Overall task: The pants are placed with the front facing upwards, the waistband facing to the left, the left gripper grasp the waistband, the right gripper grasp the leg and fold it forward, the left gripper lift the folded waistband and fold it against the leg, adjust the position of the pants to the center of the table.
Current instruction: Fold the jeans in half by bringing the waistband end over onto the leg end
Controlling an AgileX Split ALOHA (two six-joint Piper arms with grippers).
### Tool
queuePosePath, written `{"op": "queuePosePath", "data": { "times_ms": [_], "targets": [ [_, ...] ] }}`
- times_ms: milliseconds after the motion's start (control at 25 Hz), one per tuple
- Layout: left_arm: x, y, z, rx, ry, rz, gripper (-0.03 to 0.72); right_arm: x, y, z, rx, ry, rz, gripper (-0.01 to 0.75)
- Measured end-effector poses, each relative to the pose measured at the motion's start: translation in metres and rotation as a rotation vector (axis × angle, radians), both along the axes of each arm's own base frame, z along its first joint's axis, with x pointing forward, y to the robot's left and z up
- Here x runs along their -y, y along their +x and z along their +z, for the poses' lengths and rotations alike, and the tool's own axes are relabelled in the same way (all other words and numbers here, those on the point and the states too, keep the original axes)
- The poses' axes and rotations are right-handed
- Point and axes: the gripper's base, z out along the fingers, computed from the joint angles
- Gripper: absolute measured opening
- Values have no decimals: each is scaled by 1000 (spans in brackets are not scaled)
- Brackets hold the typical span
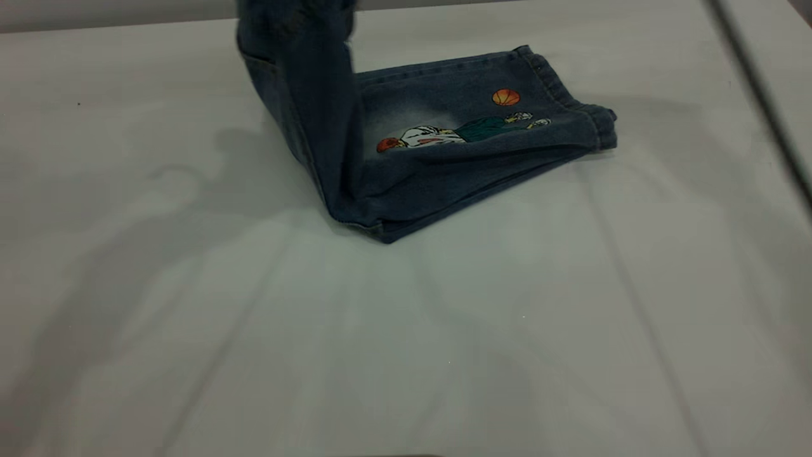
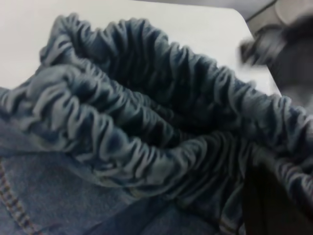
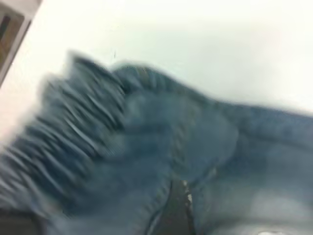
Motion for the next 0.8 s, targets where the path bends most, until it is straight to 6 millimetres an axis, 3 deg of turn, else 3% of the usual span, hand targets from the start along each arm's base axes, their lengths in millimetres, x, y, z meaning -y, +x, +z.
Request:
{"op": "queuePosePath", "data": {
  "times_ms": [200,440,680,800],
  "targets": [
    [47,2,-10,30,38,-20,60,33,-7,47,91,-3,-42,572],
    [106,20,-50,0,46,-87,60,56,-16,81,182,-14,-66,572],
    [143,47,-113,-56,61,-116,70,60,-20,91,201,-16,-65,572],
    [149,54,-130,-60,67,-139,132,60,-21,90,196,-21,-53,572]
  ]
}}
